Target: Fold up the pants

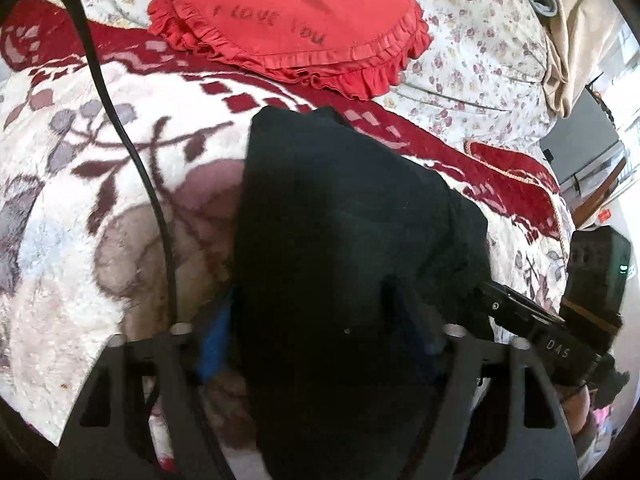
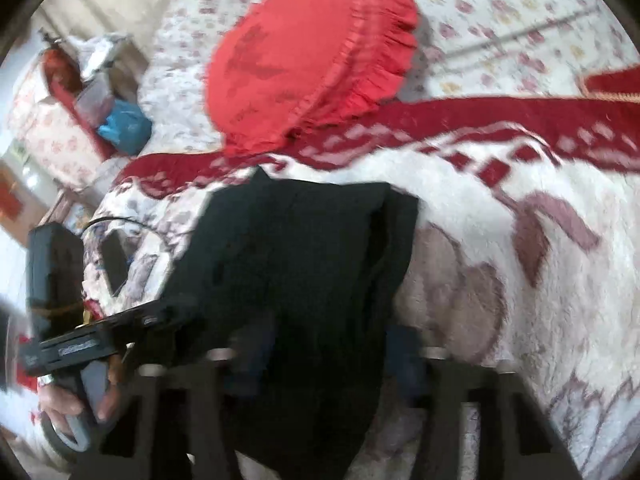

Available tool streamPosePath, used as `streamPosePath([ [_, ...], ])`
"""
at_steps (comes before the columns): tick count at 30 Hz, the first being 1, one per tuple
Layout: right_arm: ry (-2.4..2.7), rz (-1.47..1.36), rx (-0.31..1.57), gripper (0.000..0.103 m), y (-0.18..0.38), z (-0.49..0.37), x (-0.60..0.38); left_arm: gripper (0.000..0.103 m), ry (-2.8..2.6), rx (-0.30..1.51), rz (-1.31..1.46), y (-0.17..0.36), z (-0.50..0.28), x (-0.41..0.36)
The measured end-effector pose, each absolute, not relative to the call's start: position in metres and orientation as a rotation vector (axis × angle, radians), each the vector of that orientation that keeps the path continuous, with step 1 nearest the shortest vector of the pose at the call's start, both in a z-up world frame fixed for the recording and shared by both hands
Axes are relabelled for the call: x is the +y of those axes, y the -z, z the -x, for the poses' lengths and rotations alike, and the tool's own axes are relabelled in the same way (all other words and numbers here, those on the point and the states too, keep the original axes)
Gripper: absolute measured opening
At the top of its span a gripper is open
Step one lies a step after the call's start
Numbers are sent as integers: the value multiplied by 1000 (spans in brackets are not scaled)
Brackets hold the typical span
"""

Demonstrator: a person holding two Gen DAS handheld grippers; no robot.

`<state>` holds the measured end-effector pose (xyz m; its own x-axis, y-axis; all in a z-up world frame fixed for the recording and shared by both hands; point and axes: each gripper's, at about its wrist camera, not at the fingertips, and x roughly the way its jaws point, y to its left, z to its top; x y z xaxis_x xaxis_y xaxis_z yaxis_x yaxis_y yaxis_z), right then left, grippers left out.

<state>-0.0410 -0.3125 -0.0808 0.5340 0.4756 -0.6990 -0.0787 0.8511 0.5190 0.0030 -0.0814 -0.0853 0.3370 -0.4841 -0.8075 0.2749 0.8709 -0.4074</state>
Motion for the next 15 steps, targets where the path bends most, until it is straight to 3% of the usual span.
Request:
streamPosePath([
  [2,-349,-425,939,28,69,41,-306,46,506,1125,202,80,-3,-82],
  [5,-376,-409,908,26,52,34,-300,34,538,1094,180,60,-4,-78],
  [10,-397,-413,834,25,26,3,-293,34,525,982,145,20,-26,-71],
  [15,-388,-393,809,25,24,-33,-283,34,476,969,124,25,-65,-64],
])
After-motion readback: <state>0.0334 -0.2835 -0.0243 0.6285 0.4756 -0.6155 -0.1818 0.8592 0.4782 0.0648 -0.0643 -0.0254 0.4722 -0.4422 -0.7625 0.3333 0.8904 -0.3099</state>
